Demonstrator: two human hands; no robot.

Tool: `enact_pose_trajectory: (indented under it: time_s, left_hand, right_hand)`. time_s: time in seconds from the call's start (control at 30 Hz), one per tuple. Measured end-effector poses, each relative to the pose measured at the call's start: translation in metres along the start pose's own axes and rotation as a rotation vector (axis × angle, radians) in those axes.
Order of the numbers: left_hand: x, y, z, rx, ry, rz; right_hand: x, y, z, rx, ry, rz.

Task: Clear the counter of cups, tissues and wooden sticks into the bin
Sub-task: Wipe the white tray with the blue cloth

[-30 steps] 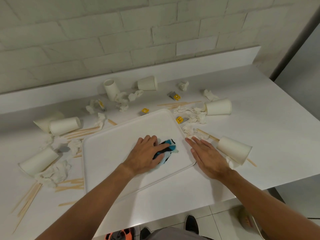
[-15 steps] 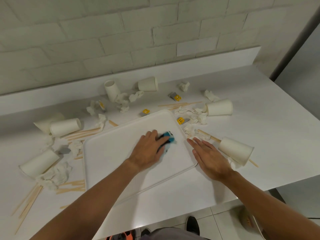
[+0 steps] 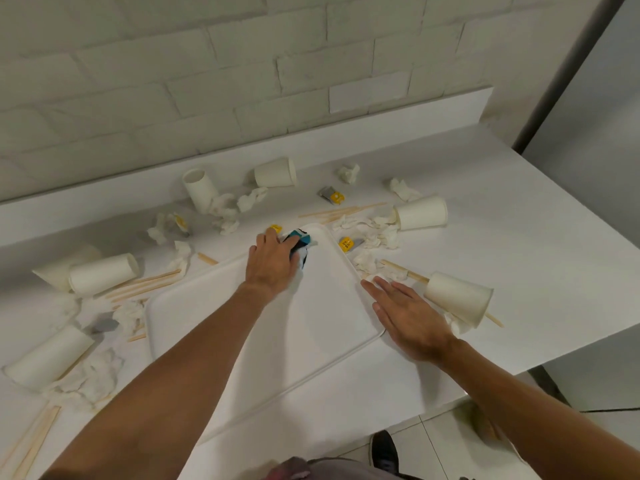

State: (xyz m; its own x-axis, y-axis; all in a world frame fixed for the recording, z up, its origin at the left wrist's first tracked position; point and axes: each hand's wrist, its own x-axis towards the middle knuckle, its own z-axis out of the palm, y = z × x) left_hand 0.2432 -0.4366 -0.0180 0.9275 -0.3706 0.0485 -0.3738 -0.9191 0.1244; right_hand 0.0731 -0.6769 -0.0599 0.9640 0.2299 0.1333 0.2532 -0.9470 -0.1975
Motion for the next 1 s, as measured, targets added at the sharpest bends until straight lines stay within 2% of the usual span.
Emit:
enact_pose_trajectory:
  time_s: [0.1, 0.2, 0.27, 0.3, 0.37, 0.43, 0.5, 0.6, 0.8, 1.0]
  left_hand:
    - [0.001, 0.006, 0.002, -0.05, -0.013, 0.099]
    - [-0.008, 0.016, -0.001, -0.099, -0.073, 0.318]
    - [-0.009, 0.018, -0.005, -0.039, -0.113, 0.447]
    - [-0.005, 0.016, -0.006, 0.021, -0.113, 0.456]
    - [0.008, 0.012, -0.007, 0.093, -0.071, 0.337]
    - [0.02, 0.011, -0.008, 0.07, -0.062, 0.155]
    - [0.025, 0.017, -0.008, 0.021, -0.089, 0.081]
    - [0.02, 0.021, -0.009, 0.022, -0.096, 0.128]
    - [-0.018, 0.029, -0.011, -0.001, -0.155, 0.364]
    - [-0.067, 0.049, -0.011, -0.033, -0.189, 0.469]
  right_hand:
    - [0.001, 0.001, 0.0, -0.006, -0.003, -0.003]
    - [0.001, 0.0, -0.003, -0.002, -0.003, 0.003]
    - [0.0, 0.0, -0.003, -0.005, -0.003, 0.003]
    - [0.001, 0.0, -0.003, -0.005, 0.0, 0.001]
    - [0.001, 0.001, -0.002, -0.002, 0.002, 0.001]
    - [0.001, 0.002, -0.001, 0.0, -0.003, -0.001]
    - [0.001, 0.003, 0.0, -0.002, -0.013, -0.006]
    - [0.001, 0.002, 0.0, -0.002, -0.013, 0.002]
    - [0.001, 0.003, 0.0, 0.017, -0.03, 0.008]
    - [0.003, 0.004, -0.002, 0.142, -0.05, 0.041]
